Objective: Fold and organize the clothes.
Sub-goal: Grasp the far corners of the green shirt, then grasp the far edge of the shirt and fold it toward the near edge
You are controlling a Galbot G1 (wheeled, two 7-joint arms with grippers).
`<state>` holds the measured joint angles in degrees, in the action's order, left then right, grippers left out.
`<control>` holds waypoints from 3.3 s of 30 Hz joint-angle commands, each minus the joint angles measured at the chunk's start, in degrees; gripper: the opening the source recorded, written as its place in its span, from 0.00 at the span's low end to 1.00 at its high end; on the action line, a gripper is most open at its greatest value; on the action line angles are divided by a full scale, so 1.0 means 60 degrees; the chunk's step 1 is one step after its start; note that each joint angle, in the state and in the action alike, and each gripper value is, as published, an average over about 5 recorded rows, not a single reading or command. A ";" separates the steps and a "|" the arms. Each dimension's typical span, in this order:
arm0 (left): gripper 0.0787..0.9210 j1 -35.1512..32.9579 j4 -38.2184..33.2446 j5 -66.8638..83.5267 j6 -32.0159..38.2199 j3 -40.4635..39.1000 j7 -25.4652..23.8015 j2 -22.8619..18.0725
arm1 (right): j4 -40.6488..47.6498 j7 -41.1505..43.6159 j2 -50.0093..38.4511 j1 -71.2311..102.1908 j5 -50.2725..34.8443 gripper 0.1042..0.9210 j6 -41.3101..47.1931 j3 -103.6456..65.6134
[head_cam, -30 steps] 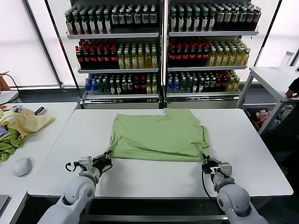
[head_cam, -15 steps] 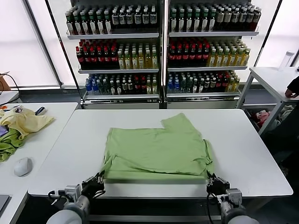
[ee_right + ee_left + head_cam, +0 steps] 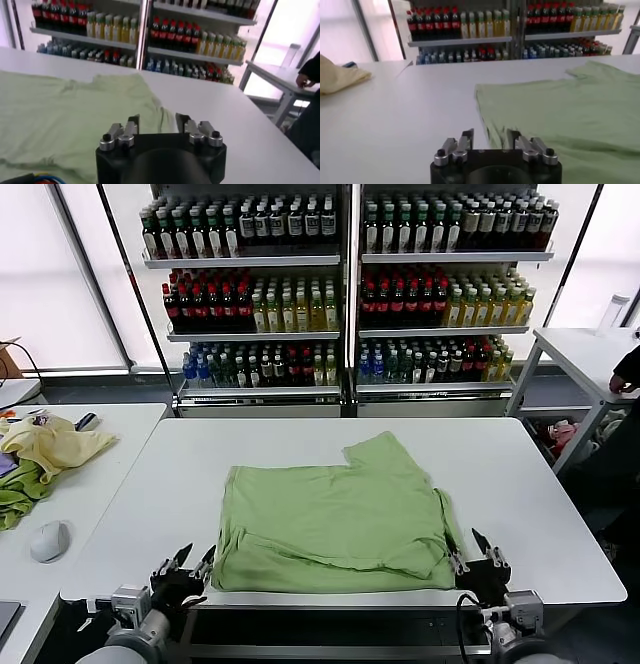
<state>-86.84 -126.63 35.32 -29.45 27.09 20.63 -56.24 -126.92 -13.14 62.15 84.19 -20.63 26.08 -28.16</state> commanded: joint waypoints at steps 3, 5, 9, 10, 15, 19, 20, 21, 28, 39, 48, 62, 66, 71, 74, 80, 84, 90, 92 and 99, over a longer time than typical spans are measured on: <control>0.70 0.4807 0.3127 0.0577 0.0056 -0.2067 0.0111 -0.0042 | 0.3564 -0.0290 -0.0239 -0.5221 -0.1284 0.83 0.0482 0.2383; 0.77 0.5631 0.3818 0.0589 0.0040 -0.2622 0.0112 -0.0189 | 0.4332 -0.0296 -0.0137 -0.6056 -0.1387 0.87 0.0576 0.2742; 0.87 0.6955 0.5206 0.0578 0.0037 -0.3430 0.0094 -0.0531 | 0.5777 -0.0254 0.0048 -0.7256 -0.1600 0.88 0.0691 0.3278; 0.87 0.7229 0.5578 0.0544 0.0038 -0.3583 0.0091 -0.0635 | 0.6113 -0.0243 0.0097 -0.7509 -0.1669 0.88 0.0711 0.3385; 0.88 0.8343 0.7322 0.0270 0.0077 -0.4108 0.0187 -0.1190 | 0.7798 -0.0133 0.0459 -0.8783 -0.1956 0.88 0.0748 0.3835; 0.88 0.8835 0.8440 0.0156 0.0133 -0.4221 0.0259 -0.1493 | 0.8823 -0.0037 0.0835 -0.9513 -0.2025 0.88 0.0769 0.4135; 0.88 0.8929 0.8680 0.0108 0.0150 -0.4236 0.0259 -0.1544 | 0.9067 -0.0006 0.0937 -0.9666 -0.2024 0.88 0.0781 0.4214; 0.88 0.9007 0.8902 0.0069 0.0159 -0.4249 0.0257 -0.1589 | 0.9284 0.0019 0.1026 -0.9791 -0.2016 0.88 0.0793 0.4280; 0.88 0.9380 0.9920 0.0382 0.0006 -0.4198 0.0190 -0.1840 | 1.1045 0.0169 0.1743 -1.0508 -0.1861 0.88 0.0776 0.4469; 0.88 0.8886 0.9351 0.1217 -0.0581 -0.4076 -0.0218 -0.1538 | 1.2091 0.0402 0.2262 -1.0725 -0.1536 0.88 0.0765 0.4340; 0.86 0.8517 0.8858 0.1911 -0.0581 -0.4016 -0.0761 -0.1239 | 1.2111 0.0641 0.2386 -1.0619 -0.1763 0.80 0.0777 0.4360; 0.41 0.8294 0.8752 0.2440 -0.0258 -0.3922 -0.1363 -0.1146 | 1.1997 0.0779 0.2317 -1.0473 -0.2292 0.33 0.0974 0.4227; 0.27 0.8258 0.8711 0.2552 -0.0142 -0.3901 -0.1520 -0.1090 | 1.1932 0.0780 0.2292 -1.0458 -0.2287 0.18 0.0862 0.4243; 0.10 0.8101 0.8317 0.2856 0.0176 -0.3756 -0.1728 -0.0979 | 1.1414 0.0767 0.2197 -1.0303 -0.2289 0.04 0.0550 0.4240; 0.03 0.7899 0.7791 0.3085 0.0458 -0.3573 -0.1761 -0.0839 | 1.0607 0.0759 0.2032 -1.0075 -0.2302 0.02 0.0365 0.4245; 0.01 0.7353 0.6557 0.3703 0.0846 -0.3100 -0.1711 -0.0425 | 0.8543 0.0668 0.1494 -0.9331 -0.2577 0.02 0.0194 0.4049; 0.01 0.6937 0.5773 0.4119 0.0977 -0.2702 -0.1624 -0.0181 | 0.7325 0.0574 0.1051 -0.8661 -0.2868 0.02 0.0225 0.3711; 0.01 0.6313 0.4993 0.4607 0.0971 -0.2120 -0.1467 0.0090 | 0.5895 0.0475 0.0459 -0.7472 -0.3067 0.02 0.0258 0.3161; 0.01 0.5986 0.4666 0.4720 0.0938 -0.1948 -0.1433 0.0186 | 0.5507 0.0443 0.0358 -0.7128 -0.3067 0.02 0.0269 0.2976; 0.01 0.4509 0.3149 0.4822 0.0739 -0.1327 -0.1370 0.0498 | 0.3731 0.0323 0.0113 -0.5407 -0.3076 0.02 0.0365 0.2130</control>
<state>-48.85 -94.54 61.43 -25.10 13.56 12.24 -55.89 -88.77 -10.80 65.72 39.02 -38.32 28.37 -9.86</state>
